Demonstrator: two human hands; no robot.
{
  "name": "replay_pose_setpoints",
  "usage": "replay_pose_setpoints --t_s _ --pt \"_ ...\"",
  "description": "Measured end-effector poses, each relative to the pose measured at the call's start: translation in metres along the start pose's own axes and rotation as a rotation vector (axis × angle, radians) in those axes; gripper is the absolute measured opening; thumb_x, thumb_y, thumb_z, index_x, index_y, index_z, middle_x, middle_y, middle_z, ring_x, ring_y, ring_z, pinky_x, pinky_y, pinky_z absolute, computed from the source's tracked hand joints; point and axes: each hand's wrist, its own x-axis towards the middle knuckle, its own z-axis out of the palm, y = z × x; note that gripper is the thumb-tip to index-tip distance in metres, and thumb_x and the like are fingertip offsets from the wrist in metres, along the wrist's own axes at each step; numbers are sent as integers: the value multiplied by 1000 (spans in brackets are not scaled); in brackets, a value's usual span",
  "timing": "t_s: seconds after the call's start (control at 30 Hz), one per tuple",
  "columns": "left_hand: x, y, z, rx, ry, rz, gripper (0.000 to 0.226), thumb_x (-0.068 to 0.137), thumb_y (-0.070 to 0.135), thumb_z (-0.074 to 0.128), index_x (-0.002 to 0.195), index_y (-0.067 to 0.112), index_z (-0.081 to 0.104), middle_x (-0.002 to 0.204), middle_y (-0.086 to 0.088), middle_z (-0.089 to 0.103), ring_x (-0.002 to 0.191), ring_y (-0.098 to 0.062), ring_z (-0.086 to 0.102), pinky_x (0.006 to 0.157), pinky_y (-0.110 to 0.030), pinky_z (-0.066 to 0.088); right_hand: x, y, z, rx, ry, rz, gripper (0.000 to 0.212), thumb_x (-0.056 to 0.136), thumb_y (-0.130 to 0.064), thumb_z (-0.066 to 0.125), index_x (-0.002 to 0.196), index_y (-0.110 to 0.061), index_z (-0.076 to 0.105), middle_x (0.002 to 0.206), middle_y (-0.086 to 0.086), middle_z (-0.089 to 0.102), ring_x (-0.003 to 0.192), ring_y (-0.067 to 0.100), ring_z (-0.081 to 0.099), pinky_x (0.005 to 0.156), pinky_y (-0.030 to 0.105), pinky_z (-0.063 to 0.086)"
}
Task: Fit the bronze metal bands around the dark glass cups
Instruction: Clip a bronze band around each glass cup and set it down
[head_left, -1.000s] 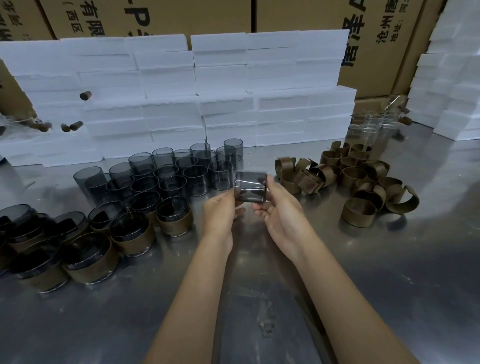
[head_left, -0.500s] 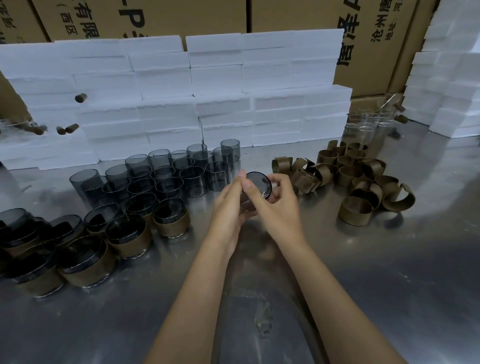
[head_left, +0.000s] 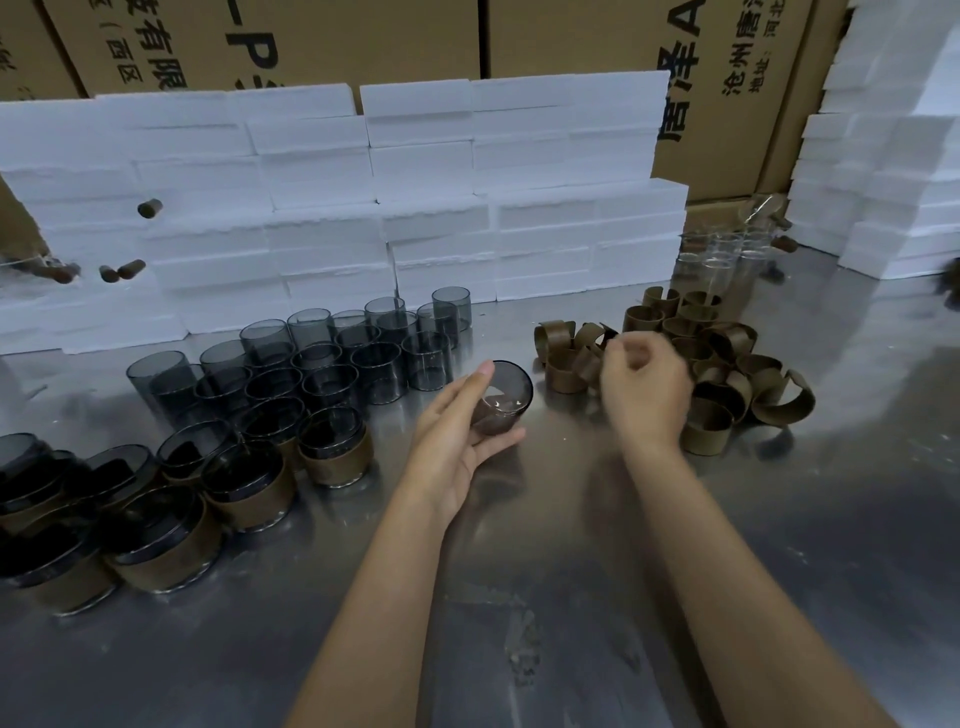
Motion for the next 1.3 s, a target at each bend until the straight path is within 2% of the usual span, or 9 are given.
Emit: replay_pose_setpoints --t_s 0.17,0.33,0.53,0.63,0.77,0.87,1.0,1.17,1.3 --pt "2 1 -2 -7 -9 -14 39 86 31 79 117 7 71 127 -29 64 115 -37 69 69 -35 62 62 12 -19 -641 -165 -53 45 98 -41 60 128 -8 68 132 19 60 129 38 42 108 43 35" --pt "2 1 -2 -3 -26 -26 30 86 28 79 111 12 74 129 -28 65 105 -30 68 69 -34 62 79 7 -21 -761 -297 -136 36 94 -44 66 118 -18 75 126 13 66 129 36 43 103 42 36" --pt "3 0 -5 -75 -47 -5 22 89 23 76 109 14 71 111 -17 66 102 -28 70 72 -37 62 68 -11 -25 -410 -117 -300 31 101 -37 56 106 -7 63 98 8 64 94 28 56 71 34 37" --pt "4 1 -7 -134 -41 -12 24 92 20 73 114 12 68 113 -17 66 102 -30 69 73 -38 63 42 -28 -24 -292 -183 -408 25 105 -28 50 93 -10 61 80 6 62 80 31 58 65 32 30" --pt "3 5 -7 -134 -40 -23 56 89 38 74 133 7 62 112 -21 70 99 -29 72 80 -40 63 -5 -40 -9 -276 -492 -539 22 105 -20 51 102 -11 71 96 12 74 94 33 66 74 34 43" --pt "0 6 -6 -57 -101 -2 79 79 55 74 139 5 58 131 -29 64 118 -35 67 91 -42 61 -30 -42 2 -313 -606 -577 24 106 -25 50 115 -16 70 102 6 75 97 27 67 82 39 51" --pt "-3 6 -8 -98 -126 38 65 87 44 76 137 6 60 138 -29 56 113 -31 69 87 -39 60 -39 -43 8 -395 -616 -558 26 107 -31 46 120 -24 67 106 7 70 101 31 66 84 46 54" --pt "-3 4 -8 -91 -134 69 65 84 34 81 137 5 59 124 -20 69 100 -25 73 82 -35 60 -40 -36 11 -316 -603 -516 27 107 -29 48 123 -26 69 108 7 58 98 25 62 87 41 52" --pt "0 5 -8 -111 -96 40 53 89 28 78 135 6 62 130 -23 67 114 -31 70 85 -38 60 -45 -34 17 55 -697 -213 22 102 -28 55 114 -29 74 112 -7 72 104 5 64 86 20 48"
